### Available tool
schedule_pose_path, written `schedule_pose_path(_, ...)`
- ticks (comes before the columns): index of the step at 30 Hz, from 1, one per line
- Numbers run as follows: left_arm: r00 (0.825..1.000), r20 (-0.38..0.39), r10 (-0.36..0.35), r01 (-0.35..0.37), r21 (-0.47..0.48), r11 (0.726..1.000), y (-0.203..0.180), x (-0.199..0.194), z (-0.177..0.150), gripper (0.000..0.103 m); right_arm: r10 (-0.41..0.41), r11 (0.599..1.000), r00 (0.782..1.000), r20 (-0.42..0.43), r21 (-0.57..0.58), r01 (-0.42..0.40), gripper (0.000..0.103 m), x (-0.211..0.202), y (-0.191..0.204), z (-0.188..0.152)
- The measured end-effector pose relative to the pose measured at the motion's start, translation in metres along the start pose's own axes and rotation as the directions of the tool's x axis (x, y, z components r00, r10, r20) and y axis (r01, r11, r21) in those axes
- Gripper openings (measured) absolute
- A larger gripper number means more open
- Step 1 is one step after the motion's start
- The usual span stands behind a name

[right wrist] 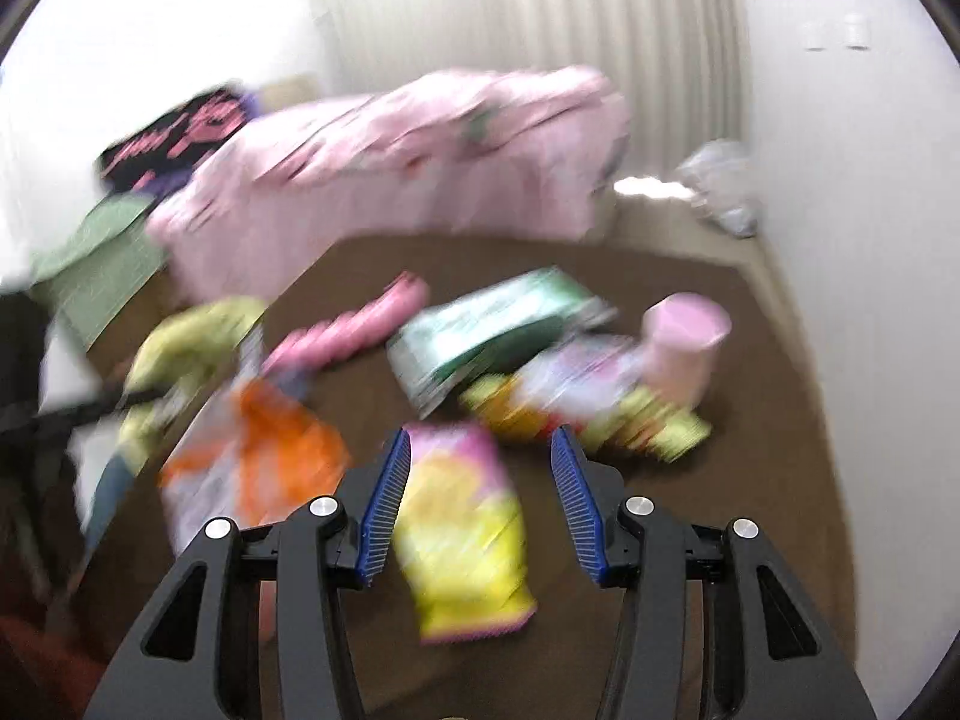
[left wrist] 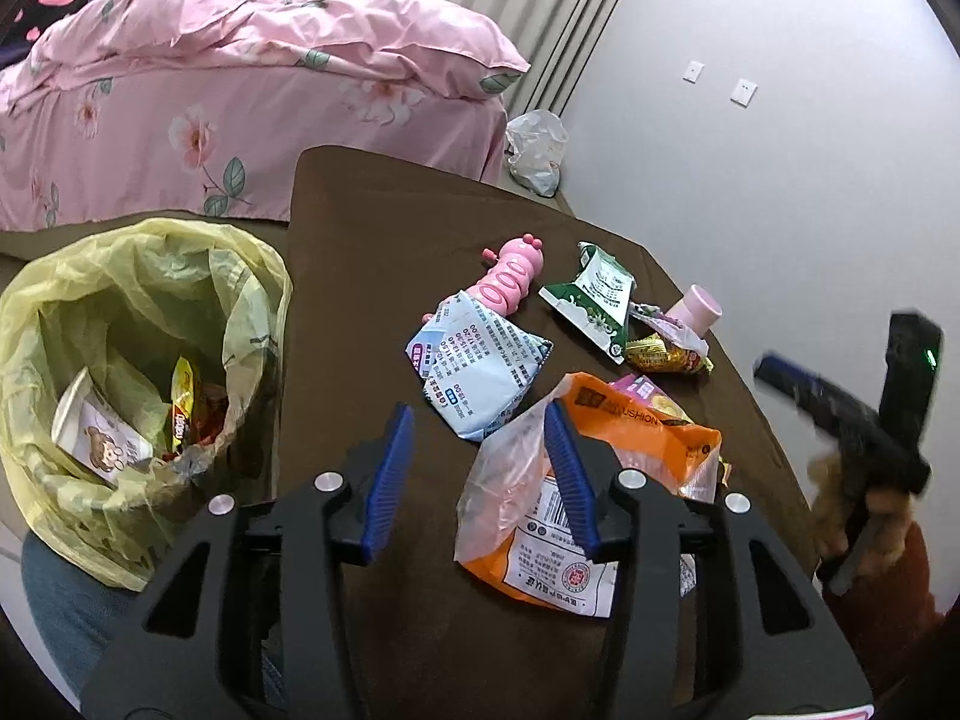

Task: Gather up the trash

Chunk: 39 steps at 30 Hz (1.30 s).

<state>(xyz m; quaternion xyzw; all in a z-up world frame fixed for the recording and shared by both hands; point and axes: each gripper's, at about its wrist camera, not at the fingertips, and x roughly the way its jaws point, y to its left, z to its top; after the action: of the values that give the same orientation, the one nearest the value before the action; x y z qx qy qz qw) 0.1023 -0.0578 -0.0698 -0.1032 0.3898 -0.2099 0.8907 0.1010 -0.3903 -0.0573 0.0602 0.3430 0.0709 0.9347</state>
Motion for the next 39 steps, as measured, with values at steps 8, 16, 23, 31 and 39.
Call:
schedule_pose_path(8, 1.0, -0.019, -0.012, 0.013, 0.032, 0.999, -0.006, 0.002, -0.004, 0.052, -0.02, 0.988, 0.985, -0.17, 0.148, 0.045, 0.046, 0.093, -0.033, 0.022)
schedule_pose_path(16, 0.998, -0.054, -0.015, 0.016, 0.015, 1.0, 0.002, 0.011, -0.011, 0.055, -0.031, 0.999, 0.988, -0.15, 0.021, 0.035, 0.016, 0.078, -0.007, 0.006)
schedule_pose_path(23, 0.998, -0.062, -0.017, 0.017, 0.007, 1.0, 0.004, 0.011, -0.012, 0.061, -0.004, 1.0, 0.999, -0.033, -0.029, 0.003, 0.014, 0.018, 0.01, 0.005)
schedule_pose_path(31, 0.999, -0.052, -0.012, 0.013, 0.028, 1.0, -0.002, 0.024, 0.011, 0.065, 0.001, 0.998, 1.0, -0.006, -0.061, -0.001, 0.014, -0.012, 0.025, -0.015)
schedule_pose_path(39, 0.993, -0.104, 0.061, -0.043, 0.17, 0.985, -0.035, 0.068, 0.041, 0.065, 0.0, 0.997, 0.999, -0.033, -0.074, -0.002, 0.014, -0.011, 0.027, -0.033)
